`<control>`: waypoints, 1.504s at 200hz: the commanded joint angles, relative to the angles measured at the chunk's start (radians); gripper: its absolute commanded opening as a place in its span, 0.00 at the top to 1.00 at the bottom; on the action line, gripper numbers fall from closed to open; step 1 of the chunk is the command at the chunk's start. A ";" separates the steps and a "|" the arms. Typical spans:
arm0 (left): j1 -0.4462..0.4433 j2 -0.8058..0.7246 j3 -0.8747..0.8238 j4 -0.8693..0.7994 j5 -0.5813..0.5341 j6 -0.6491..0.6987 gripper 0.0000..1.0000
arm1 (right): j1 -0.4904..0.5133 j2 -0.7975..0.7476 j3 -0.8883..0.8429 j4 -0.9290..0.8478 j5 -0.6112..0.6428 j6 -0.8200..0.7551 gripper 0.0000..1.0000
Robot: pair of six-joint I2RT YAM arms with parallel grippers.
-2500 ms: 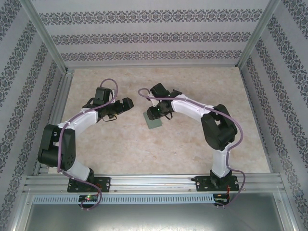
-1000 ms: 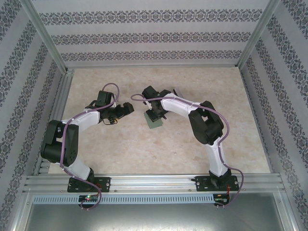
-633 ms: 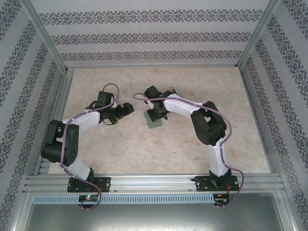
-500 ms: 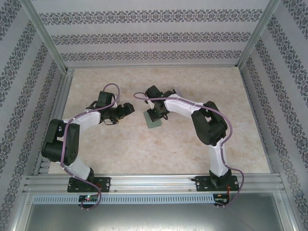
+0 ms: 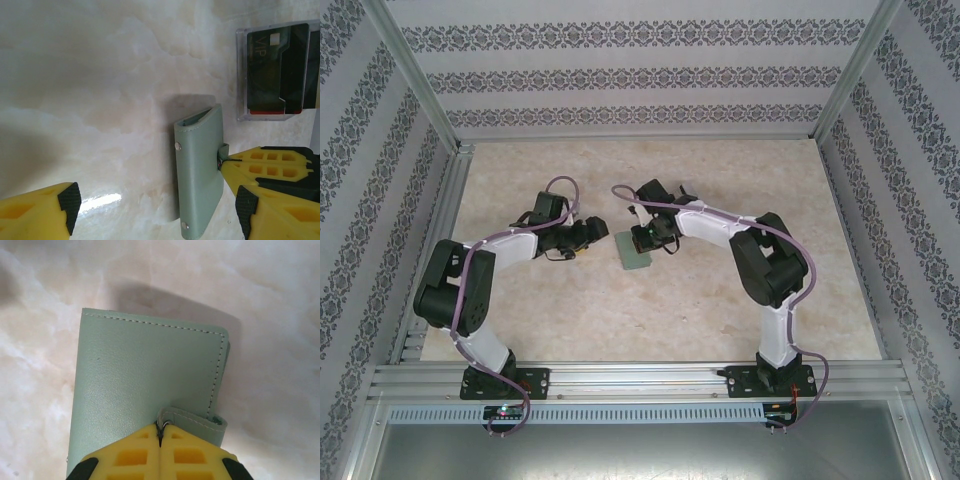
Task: Put the credit cards into the card holder
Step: Touch the card holder at the center of the table.
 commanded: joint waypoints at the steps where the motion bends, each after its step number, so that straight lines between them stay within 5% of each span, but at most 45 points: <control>1: -0.026 0.005 0.014 0.072 0.029 -0.022 0.18 | -0.033 -0.063 -0.065 0.123 -0.135 0.098 0.98; 92: -0.105 0.114 0.081 0.216 0.120 -0.124 0.29 | -0.054 -0.141 -0.130 0.217 -0.189 0.169 0.99; 138: -0.118 0.143 0.115 0.224 0.144 -0.128 0.72 | -0.060 -0.171 -0.148 0.229 -0.201 0.177 0.99; 178: -0.116 0.134 0.124 0.193 0.133 -0.108 0.87 | -0.073 -0.181 -0.159 0.233 -0.208 0.179 0.99; 213: -0.115 0.132 0.126 0.168 0.115 -0.094 0.80 | -0.075 -0.174 -0.154 0.225 -0.214 0.175 0.99; 230: -0.113 0.135 0.139 0.098 0.088 -0.062 0.60 | -0.075 -0.183 -0.161 0.223 -0.203 0.170 0.98; 251: -0.104 0.110 0.142 -0.041 -0.030 0.005 0.47 | -0.077 -0.189 -0.160 0.198 -0.194 0.155 0.98; 301: -0.079 0.042 0.156 -0.162 -0.095 0.091 0.40 | -0.072 -0.189 -0.181 0.210 -0.208 0.164 0.98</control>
